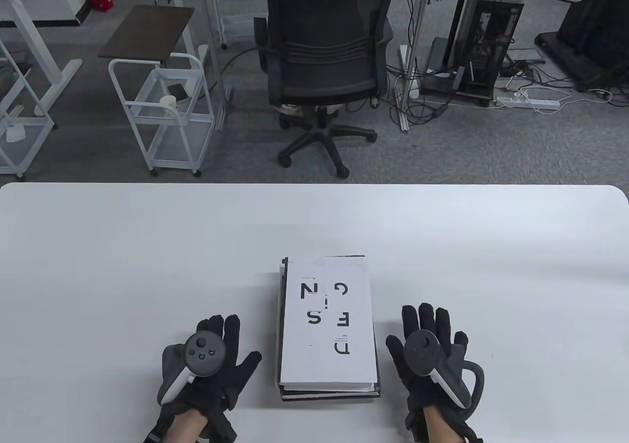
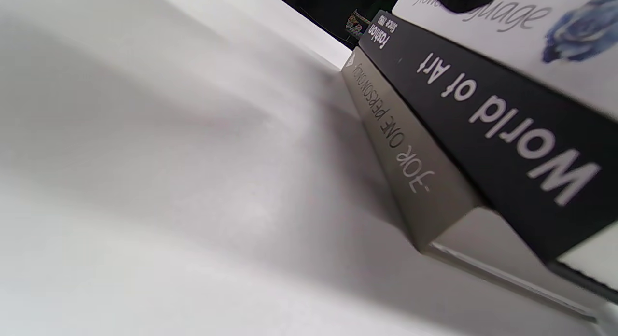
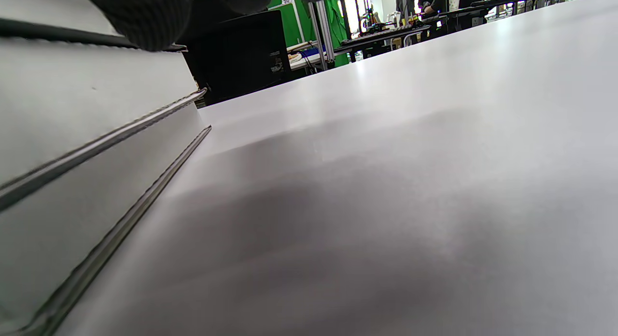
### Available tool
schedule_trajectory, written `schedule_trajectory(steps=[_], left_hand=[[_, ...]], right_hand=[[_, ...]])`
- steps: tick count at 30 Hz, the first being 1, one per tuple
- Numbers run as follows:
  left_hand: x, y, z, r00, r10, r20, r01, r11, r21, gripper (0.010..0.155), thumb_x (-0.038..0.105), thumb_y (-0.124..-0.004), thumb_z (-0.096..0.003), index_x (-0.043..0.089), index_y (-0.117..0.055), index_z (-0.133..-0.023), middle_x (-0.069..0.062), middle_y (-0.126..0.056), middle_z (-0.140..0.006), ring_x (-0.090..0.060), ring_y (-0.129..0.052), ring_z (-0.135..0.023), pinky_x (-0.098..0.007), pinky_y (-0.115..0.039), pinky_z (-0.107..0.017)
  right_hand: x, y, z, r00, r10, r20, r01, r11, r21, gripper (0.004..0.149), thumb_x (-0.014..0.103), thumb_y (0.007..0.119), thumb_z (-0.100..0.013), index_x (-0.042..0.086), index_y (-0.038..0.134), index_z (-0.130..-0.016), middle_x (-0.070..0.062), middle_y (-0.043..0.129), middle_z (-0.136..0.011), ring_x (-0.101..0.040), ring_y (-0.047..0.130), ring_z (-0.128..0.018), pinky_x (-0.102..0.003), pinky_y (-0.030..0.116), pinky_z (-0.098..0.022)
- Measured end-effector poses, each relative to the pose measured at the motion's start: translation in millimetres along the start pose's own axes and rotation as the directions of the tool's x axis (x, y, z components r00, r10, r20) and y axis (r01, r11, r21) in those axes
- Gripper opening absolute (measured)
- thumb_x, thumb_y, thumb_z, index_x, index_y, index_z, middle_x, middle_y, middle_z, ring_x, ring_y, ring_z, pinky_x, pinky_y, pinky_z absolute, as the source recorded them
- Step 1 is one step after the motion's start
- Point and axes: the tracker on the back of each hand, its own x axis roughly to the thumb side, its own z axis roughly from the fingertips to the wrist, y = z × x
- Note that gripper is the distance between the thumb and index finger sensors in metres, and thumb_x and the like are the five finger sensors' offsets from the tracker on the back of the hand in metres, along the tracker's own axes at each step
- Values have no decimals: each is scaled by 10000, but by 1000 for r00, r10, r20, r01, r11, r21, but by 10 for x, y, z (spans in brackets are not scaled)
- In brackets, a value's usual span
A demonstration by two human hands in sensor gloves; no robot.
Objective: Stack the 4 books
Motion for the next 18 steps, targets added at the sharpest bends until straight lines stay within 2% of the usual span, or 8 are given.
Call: schedule_trajectory(steps=[18], left_hand=[[-8, -25, -15, 1000, 5, -21, -6, 1000, -22, 825, 596, -585, -517, 292, -37, -1053, -95, 87, -1058, -384, 78, -1010, -676, -73, -698]], right_hand=[[-2, -1, -26, 998, -67, 5, 67, 998, 11, 697, 593, 593, -626, 286, 310, -1184, -103, 287, -1231, -405, 222, -1122, -715, 320, -795]])
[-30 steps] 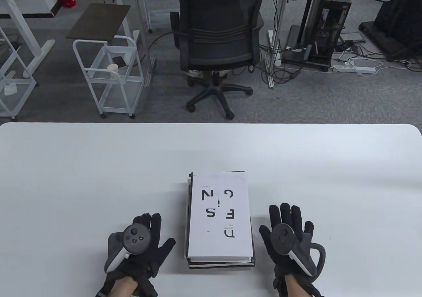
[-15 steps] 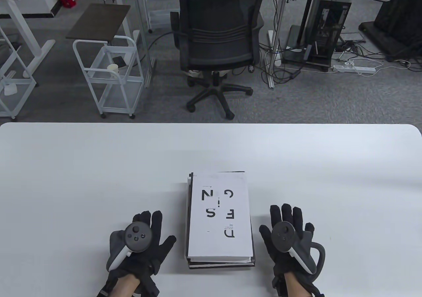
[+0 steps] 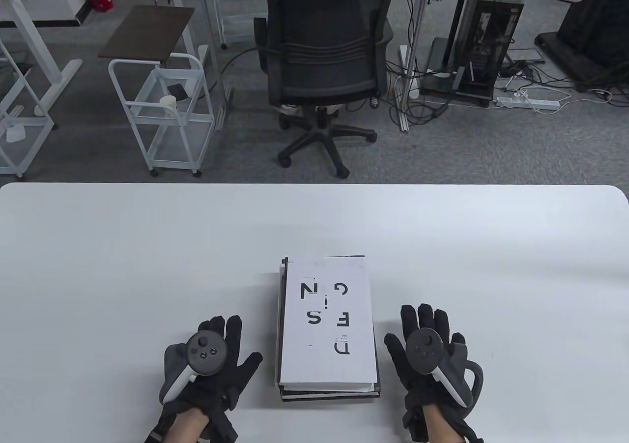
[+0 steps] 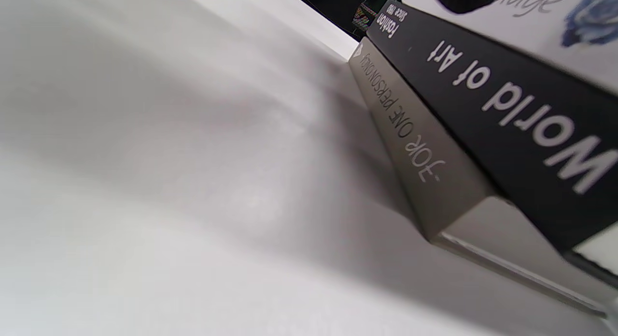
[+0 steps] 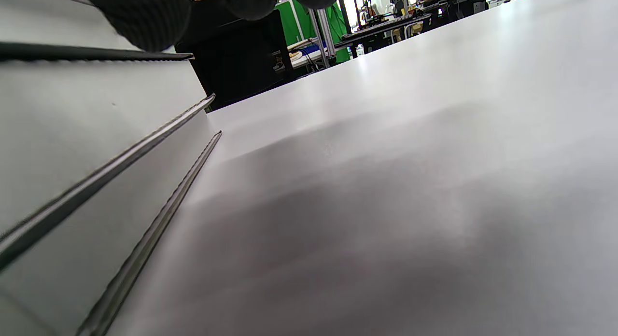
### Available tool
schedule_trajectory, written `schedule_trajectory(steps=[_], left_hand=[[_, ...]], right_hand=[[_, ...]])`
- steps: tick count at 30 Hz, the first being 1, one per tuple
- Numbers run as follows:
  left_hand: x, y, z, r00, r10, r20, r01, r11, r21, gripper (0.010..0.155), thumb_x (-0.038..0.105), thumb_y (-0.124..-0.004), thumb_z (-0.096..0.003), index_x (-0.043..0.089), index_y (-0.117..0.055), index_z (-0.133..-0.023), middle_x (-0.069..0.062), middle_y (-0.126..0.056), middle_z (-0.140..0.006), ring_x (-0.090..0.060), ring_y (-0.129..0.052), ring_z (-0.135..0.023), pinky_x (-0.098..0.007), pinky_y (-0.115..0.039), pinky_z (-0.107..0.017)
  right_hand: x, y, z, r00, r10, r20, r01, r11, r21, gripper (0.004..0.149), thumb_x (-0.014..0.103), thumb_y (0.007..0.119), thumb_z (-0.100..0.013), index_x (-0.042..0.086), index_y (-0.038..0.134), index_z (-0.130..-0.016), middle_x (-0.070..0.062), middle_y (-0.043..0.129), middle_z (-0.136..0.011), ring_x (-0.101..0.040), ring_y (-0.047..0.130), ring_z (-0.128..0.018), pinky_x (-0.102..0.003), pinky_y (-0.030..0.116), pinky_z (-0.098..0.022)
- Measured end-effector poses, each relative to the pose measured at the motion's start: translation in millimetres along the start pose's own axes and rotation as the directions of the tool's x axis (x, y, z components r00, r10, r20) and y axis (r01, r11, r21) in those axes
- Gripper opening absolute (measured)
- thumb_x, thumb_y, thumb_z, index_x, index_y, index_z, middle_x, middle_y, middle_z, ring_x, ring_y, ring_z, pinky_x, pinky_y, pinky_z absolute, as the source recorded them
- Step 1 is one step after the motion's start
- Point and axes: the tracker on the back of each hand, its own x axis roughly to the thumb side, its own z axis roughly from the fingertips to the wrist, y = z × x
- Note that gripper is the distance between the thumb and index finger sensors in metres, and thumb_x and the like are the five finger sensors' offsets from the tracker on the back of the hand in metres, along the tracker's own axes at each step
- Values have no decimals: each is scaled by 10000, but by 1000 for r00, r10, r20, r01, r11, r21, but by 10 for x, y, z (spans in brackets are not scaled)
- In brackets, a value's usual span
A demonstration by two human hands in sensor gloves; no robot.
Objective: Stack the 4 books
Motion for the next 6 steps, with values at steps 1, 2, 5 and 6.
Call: schedule_trajectory(steps=[1, 2, 5, 6], left_hand=[[3, 1, 4, 1000, -1, 0, 1, 1000, 0, 824, 595, -584, -518, 291, -36, -1053, -93, 86, -1058, -382, 79, -1010, -675, -73, -699], [3, 2, 4, 1000, -2, 0, 2, 1000, 1, 824, 596, -584, -518, 292, -35, -1053, -95, 87, -1058, -382, 78, -1010, -675, -74, -699], [7, -3, 5, 1000, -1, -2, 1, 1000, -5, 824, 595, -584, -519, 292, -34, -1053, -94, 87, -1057, -383, 77, -1010, -675, -74, -699], [6, -6, 4, 1000, -3, -2, 3, 1000, -7, 824, 596, -583, -518, 293, -34, -1052, -94, 86, -1057, -382, 76, -1010, -674, -76, -700]], right_hand=[[-1, 0, -1, 1000, -4, 1, 4, 1000, 0, 694, 592, 593, -627, 286, 314, -1183, -103, 290, -1231, -406, 227, -1121, -714, 323, -795], [0, 0, -1, 1000, -6, 2, 6, 1000, 0, 692, 591, 594, -627, 284, 320, -1183, -107, 294, -1230, -409, 229, -1120, -715, 326, -793], [1, 2, -4, 1000, -5, 3, 5, 1000, 7, 691, 591, 595, -628, 282, 325, -1184, -109, 298, -1230, -410, 237, -1119, -715, 331, -792], [-1, 3, -5, 1000, -6, 2, 6, 1000, 10, 691, 591, 595, -627, 279, 329, -1184, -110, 302, -1229, -412, 239, -1119, -716, 334, -791]])
